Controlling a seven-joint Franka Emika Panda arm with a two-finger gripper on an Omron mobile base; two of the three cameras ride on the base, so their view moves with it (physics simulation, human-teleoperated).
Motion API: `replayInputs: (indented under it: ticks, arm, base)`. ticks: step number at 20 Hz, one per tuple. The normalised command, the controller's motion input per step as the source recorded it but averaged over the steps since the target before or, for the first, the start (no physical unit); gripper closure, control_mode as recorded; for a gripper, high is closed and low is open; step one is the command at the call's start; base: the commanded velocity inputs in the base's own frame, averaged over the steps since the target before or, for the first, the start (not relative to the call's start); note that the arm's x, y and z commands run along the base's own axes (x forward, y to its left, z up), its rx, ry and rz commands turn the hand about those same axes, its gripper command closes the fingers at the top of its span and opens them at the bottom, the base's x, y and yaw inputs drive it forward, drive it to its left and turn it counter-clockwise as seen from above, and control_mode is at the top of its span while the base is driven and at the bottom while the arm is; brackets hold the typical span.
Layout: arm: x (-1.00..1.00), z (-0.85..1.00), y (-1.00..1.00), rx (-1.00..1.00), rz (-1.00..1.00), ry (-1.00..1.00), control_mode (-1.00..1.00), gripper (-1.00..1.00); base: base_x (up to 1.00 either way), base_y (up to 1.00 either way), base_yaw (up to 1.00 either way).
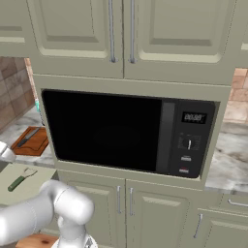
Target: Open the drawer on the left and place the cutting tools on the cutting board.
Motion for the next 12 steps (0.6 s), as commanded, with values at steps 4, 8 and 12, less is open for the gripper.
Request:
replayInputs:
  ticks: [4,8,12]
  arm:
    - [0.0,-0.34,-0.06,0.0,0.0,0.0,-1.0,-1.0]
    - [0.0,-0.37,-0.01,0.0,0.0,0.0,-1.0,-1.0]
    - [0.0,-0.41,0.0,0.0,0.0,0.01,-1.0,-1.0]
  base:
    - [0.0,0.0,0.0]
    - [0.0,0.0,0.0]
    - [0.0,0.0,0.0]
